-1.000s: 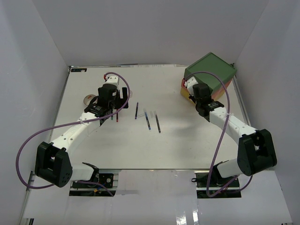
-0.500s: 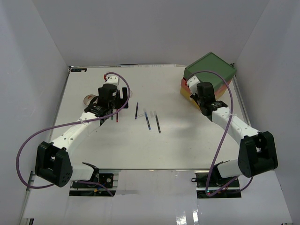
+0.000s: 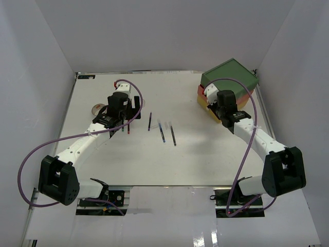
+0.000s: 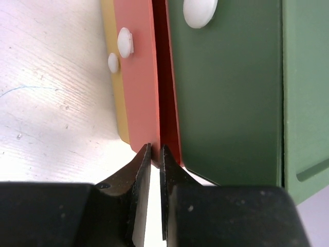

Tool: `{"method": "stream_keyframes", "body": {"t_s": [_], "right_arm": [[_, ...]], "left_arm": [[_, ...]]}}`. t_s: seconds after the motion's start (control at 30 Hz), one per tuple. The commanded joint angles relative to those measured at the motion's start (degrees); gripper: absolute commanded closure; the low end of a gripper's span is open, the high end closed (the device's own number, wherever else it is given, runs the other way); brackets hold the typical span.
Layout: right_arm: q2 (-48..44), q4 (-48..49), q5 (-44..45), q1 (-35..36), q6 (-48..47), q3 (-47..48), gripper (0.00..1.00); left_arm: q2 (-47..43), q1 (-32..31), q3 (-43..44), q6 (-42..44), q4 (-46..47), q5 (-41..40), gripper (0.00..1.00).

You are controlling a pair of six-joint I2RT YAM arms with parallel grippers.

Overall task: Sort the stationery into containers
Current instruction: Open the drawer in the storage box.

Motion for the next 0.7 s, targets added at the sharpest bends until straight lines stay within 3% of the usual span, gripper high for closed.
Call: {"method": "stream_keyframes", "body": {"t_s": [0.0,0.67], "right_arm": [[-1.1,-2.6,-3.5,0.0,-0.3,0.1,0.92],[-3.0,-2.8,-14.3,0.1,0.1,0.3,0.92]], "left_arm": [[0.1,0.1,-0.3,0.6,0.3,0.9,0.02],[-0.1,0.1,-0.3,0.6,0.3,0.5,0.02]]}}
